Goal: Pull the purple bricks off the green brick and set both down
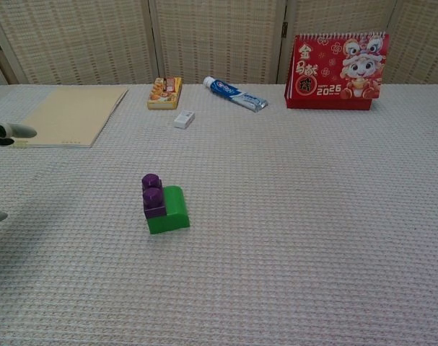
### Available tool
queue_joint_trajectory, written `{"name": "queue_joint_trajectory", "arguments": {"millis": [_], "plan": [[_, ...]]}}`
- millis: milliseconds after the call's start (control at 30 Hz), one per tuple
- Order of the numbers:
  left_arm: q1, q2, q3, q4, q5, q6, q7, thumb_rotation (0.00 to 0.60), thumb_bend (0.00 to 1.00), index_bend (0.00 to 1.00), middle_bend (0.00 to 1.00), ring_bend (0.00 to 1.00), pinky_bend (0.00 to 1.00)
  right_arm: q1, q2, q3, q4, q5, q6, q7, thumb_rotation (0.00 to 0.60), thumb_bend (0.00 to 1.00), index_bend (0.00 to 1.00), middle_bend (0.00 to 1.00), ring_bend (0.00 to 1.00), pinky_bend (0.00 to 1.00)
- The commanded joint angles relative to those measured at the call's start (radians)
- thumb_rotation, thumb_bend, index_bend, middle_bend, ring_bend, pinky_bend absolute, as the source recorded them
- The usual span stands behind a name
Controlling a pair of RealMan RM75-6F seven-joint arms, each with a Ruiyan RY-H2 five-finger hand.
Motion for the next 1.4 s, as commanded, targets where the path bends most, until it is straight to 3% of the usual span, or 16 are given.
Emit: {"name": "queue_joint_trajectory", "arguments": {"millis": [33, 400, 633, 800, 1033, 1400], "plan": [[-0.041, -0.042, -0.035, -0.036, -0.115, -0.088, -0.026, 0.6, 0.28, 0.1, 0.0, 0.0, 0.0, 0.0, 0.005, 0.0, -0.001, -0.001, 0.0, 0.009, 0.6, 0.46, 0.0, 0.0, 0.0, 0.0], [-0.098, -0.224, -0.111, 0.062, -0.219, -0.043, 0.092, 0.6, 0.25, 0.24, 0.0, 0.0, 0.0, 0.003, 0.02, -0.005, -0.001, -0.006, -0.009, 0.039, 0.6, 0.46, 0.0, 0.0, 0.0, 0.0], [-0.129, -0.304, -0.134, 0.096, -0.296, -0.042, 0.16, 0.6, 0.25, 0.24, 0.0, 0.0, 0.0, 0.003, 0.035, -0.014, -0.002, -0.019, -0.011, 0.066, 0.6, 0.46, 0.0, 0.0, 0.0, 0.0], [-0.146, -0.329, -0.153, 0.106, -0.341, -0.048, 0.182, 0.6, 0.25, 0.24, 0.0, 0.0, 0.0, 0.002, 0.039, -0.015, -0.002, -0.023, -0.006, 0.078, 0.6, 0.46, 0.0, 0.0, 0.0, 0.0], [-0.179, -0.335, -0.201, 0.045, -0.538, -0.106, 0.201, 0.6, 0.25, 0.25, 0.0, 0.0, 0.0, -0.002, 0.057, -0.017, 0.001, -0.029, 0.002, 0.131, 0.6, 0.46, 0.0, 0.0, 0.0, 0.0], [-0.22, -0.404, -0.205, 0.026, -0.595, -0.058, 0.247, 0.6, 0.25, 0.26, 0.0, 0.0, 0.0, -0.003, 0.076, -0.026, 0.005, -0.049, 0.007, 0.18, 0.6, 0.46, 0.0, 0.0, 0.0, 0.0]]}}
